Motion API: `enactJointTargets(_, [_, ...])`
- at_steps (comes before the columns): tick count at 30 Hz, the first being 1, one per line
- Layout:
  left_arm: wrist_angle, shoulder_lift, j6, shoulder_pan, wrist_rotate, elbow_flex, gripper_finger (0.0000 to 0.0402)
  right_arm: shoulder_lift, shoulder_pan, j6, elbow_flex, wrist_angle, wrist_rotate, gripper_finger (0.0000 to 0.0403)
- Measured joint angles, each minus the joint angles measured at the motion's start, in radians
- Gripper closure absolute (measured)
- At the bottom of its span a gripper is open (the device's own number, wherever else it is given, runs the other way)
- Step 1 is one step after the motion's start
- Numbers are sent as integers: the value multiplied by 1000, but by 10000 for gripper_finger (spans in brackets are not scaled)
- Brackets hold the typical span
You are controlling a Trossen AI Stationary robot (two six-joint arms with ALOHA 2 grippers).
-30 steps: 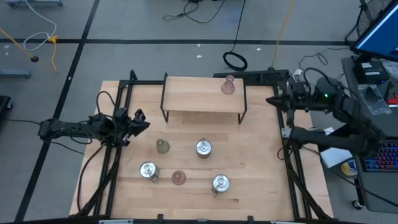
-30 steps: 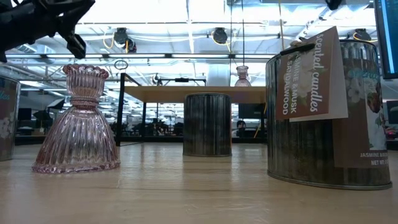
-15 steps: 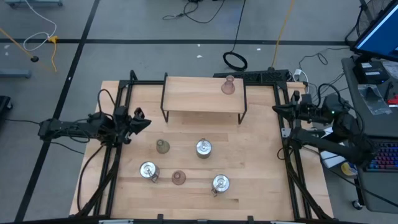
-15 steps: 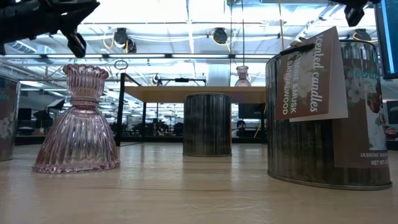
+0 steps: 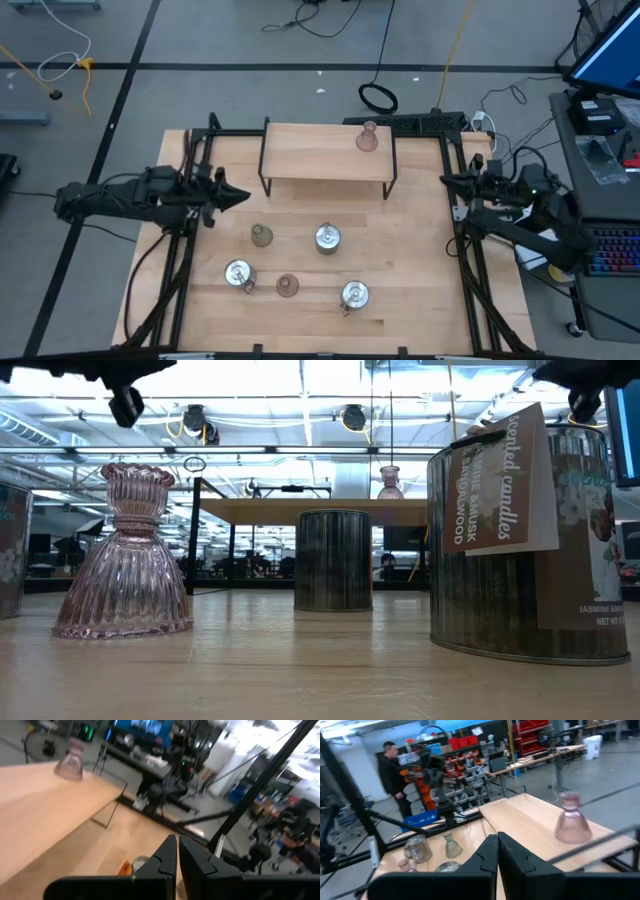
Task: Pick & Place candle stick holders
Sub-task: Put the green candle holder on the shelf
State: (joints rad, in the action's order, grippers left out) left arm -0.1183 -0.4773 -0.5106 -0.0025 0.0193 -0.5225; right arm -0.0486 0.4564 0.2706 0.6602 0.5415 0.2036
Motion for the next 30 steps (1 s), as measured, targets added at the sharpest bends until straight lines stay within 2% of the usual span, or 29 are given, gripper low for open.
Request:
enactJointTargets(5, [-148,-136,-65,-1,-26,-99,383,47,0,27,-97,-64,1,402])
enactJointTargets(11, [-278,-282,-159,-31,-47,-179,383,44,0,35,-182,-124,2,402])
enactJointTargets(21, [-493,-439,-356,-71,-75,-262,383,44,0,36,-255,-172,6,402])
enactJointTargets(25, [-538,-486,-404,-72,-121,-275,383,44,0,36,-268,-172,6,402])
enactJointTargets(30, [-545,-547,-412,-72,-132,-275,383,44,0,36,-274,-177,6,402])
